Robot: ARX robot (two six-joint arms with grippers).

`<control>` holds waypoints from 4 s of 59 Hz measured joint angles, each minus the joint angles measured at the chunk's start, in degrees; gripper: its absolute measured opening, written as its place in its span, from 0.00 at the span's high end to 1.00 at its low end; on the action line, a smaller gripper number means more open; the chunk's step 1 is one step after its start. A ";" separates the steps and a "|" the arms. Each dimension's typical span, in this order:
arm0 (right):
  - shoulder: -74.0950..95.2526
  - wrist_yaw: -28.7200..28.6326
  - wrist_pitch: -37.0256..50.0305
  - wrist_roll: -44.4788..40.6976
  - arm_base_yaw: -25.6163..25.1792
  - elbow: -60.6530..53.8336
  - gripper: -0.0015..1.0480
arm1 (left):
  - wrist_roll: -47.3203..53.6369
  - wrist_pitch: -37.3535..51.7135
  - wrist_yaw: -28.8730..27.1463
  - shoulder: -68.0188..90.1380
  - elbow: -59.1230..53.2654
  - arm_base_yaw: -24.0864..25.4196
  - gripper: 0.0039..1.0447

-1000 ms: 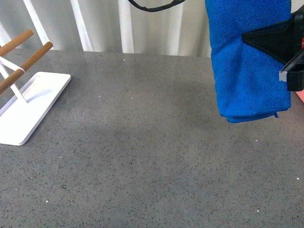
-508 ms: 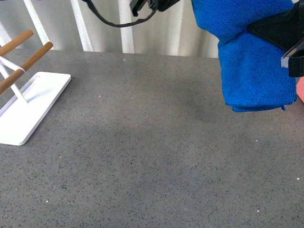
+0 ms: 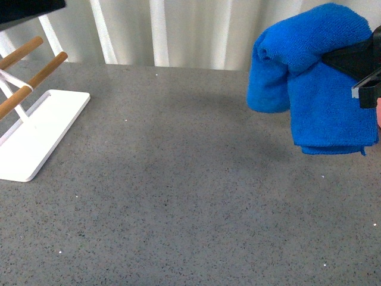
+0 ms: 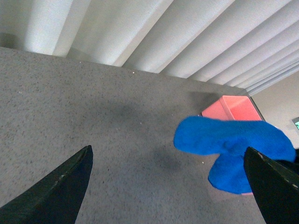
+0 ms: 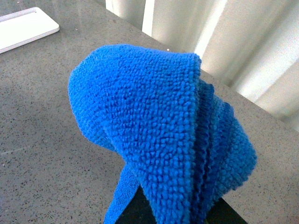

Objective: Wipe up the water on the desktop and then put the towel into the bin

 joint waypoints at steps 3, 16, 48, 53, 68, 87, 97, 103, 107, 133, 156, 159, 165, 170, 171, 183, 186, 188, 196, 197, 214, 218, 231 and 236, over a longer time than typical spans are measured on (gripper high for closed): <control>0.85 0.55 0.26 0.13 -0.26 0.22 0.95 | 1.86 -1.40 2.89 -4.83 -3.54 2.71 0.06; 2.25 2.40 0.33 0.52 -0.46 1.01 0.95 | 13.07 23.23 -28.37 -16.70 -21.14 3.91 0.32; 1.38 4.07 0.13 0.90 0.07 0.48 0.95 | 17.29 25.31 -41.09 -37.22 -42.93 -3.21 0.97; 0.66 4.35 0.15 0.90 0.52 -0.09 0.95 | 17.29 23.96 -41.16 -40.06 -44.33 -3.30 0.97; -3.34 5.60 -1.18 0.92 2.45 -1.33 0.95 | 17.29 18.38 -41.20 -48.89 -47.65 -3.32 0.97; -6.40 6.64 -2.73 0.94 3.87 -1.38 0.95 | 17.31 10.36 -41.27 -61.00 -50.16 -3.32 0.97; -6.40 6.80 -2.80 0.94 3.82 -1.38 0.95 | 17.31 4.35 -41.27 -67.30 -50.16 -3.32 0.97; -6.40 6.78 -2.80 0.94 3.82 -1.38 0.95 | 17.31 1.77 -41.27 -69.99 -50.16 -3.32 0.97; -6.40 6.78 -2.80 0.94 3.72 -1.38 0.95 | 17.31 -0.26 -41.27 -72.17 -50.16 -3.32 0.97; -6.40 7.04 -2.95 0.94 3.67 -1.38 0.95 | 17.31 -9.09 -41.27 -80.91 -50.16 -3.32 0.97; -5.42 10.08 -4.50 1.33 3.61 -0.76 0.95 | 17.29 -19.56 -41.27 -91.03 -50.16 -3.32 0.95; -4.50 11.93 -6.14 2.27 3.45 0.33 0.95 | 17.31 -19.58 -41.27 -91.03 -50.16 -3.32 0.89; -0.94 16.04 -10.29 4.85 3.06 3.85 0.95 | 17.31 -19.61 -41.27 -91.03 -50.16 -3.32 0.72; 2.67 17.75 -12.85 7.04 2.84 6.10 0.95 | 17.31 -19.61 -41.27 -91.03 -50.16 -3.32 0.57; 3.13 17.94 -13.05 7.39 2.80 6.32 0.95 | 17.31 -19.61 -41.27 -91.03 -50.16 -3.32 0.54; 12.09 20.41 -17.20 10.88 2.97 11.85 0.95 | 17.31 -19.61 -41.27 -91.03 -50.16 -3.32 0.21; 14.78 21.68 -18.08 12.02 2.97 13.60 0.95 | 17.31 -19.61 -41.27 -91.03 -50.16 -3.32 0.10; 16.59 22.43 -18.67 12.94 2.97 14.69 0.95 | 17.38 -19.61 -41.27 -91.03 -50.16 -3.32 0.04; 23.82 26.12 -17.94 15.54 2.34 15.87 0.95 | 17.42 -19.61 -41.27 -91.03 -50.16 -3.32 0.06; 24.20 26.23 -17.73 15.69 2.27 15.80 0.95 | 17.42 -19.61 -41.27 -91.03 -50.16 -3.32 0.06; 28.48 26.18 -12.63 18.14 1.18 13.14 0.95 | 17.42 -19.61 -41.27 -91.03 -50.16 -3.32 0.06; 28.41 25.83 -12.11 18.45 0.87 12.57 0.95 | 17.42 -19.61 -41.27 -91.03 -50.16 -3.32 0.06; 26.99 25.92 -11.52 17.64 -2.49 10.86 0.95 | 17.42 -19.61 -41.27 -91.03 -50.16 -3.32 0.06; 26.86 26.29 -11.65 17.25 -4.33 10.84 0.95 | 17.42 -19.61 -41.27 -91.03 -50.16 -3.32 0.06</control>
